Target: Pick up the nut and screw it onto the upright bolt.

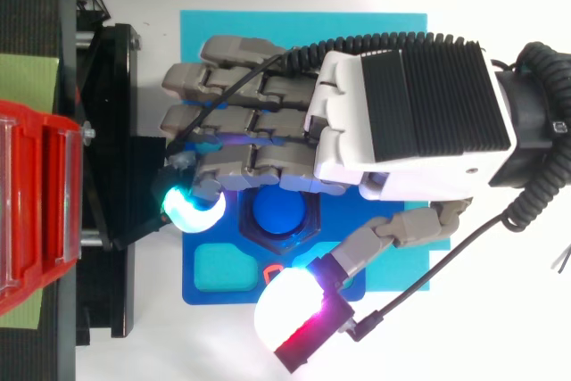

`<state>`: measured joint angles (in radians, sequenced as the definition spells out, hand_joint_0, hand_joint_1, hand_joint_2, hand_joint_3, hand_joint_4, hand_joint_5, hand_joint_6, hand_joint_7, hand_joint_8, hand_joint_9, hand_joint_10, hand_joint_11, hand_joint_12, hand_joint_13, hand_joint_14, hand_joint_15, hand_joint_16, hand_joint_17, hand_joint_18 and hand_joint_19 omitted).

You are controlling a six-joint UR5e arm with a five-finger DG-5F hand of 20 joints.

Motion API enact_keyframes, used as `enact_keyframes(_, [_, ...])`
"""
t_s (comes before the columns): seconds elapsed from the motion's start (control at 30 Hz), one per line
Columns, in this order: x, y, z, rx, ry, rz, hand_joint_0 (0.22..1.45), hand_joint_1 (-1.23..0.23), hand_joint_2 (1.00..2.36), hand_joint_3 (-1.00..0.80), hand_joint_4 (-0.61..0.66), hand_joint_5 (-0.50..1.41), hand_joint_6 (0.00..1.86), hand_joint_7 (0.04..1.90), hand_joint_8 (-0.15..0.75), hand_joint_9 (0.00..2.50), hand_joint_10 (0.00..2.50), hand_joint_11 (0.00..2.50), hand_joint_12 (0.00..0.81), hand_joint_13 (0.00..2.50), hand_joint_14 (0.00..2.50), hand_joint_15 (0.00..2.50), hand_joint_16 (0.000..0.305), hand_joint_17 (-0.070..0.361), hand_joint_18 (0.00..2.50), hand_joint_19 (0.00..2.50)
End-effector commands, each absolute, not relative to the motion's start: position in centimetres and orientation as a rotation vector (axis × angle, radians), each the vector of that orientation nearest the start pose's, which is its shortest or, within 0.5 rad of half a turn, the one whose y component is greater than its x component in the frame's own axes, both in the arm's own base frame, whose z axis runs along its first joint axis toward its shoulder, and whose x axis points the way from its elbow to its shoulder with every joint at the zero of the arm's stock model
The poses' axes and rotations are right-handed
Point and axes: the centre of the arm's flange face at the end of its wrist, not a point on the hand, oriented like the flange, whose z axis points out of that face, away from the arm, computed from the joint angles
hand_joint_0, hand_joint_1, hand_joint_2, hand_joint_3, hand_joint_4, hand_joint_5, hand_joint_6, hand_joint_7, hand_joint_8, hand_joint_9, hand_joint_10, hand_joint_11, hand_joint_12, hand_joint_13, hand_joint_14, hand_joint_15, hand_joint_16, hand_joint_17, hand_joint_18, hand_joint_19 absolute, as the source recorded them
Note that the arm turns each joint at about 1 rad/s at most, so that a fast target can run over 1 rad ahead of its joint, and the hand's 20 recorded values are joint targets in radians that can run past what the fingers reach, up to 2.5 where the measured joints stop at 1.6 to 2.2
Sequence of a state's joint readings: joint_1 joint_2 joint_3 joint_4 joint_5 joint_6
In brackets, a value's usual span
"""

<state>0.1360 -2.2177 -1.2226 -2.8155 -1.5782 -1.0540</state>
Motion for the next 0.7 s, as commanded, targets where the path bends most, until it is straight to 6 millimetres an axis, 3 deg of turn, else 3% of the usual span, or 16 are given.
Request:
enact_keyframes(0.0, [74.5,-3.1,28.9,0.291,1.536,0.524,0.50,-0.19,1.00,-0.50,0.24,-0.16,0.50,0.89,0.250,0.33,0.00,0.00,0.350,0.12,0.00,0.00,0.053,0.119,0.00,0.00])
enact_keyframes(0.33, [74.4,-4.0,29.0,0.293,1.534,0.522,0.50,-0.22,1.00,-0.50,0.29,-0.11,0.50,1.18,0.275,0.45,0.00,0.00,0.339,0.22,0.00,0.00,0.049,0.110,0.04,0.00])
enact_keyframes(0.67, [74.3,-6.2,29.0,0.304,1.526,0.509,0.51,-0.27,1.00,-0.50,0.28,-0.04,0.50,1.38,0.288,0.61,0.00,0.00,0.319,0.35,0.00,0.00,0.046,0.103,0.15,0.00])
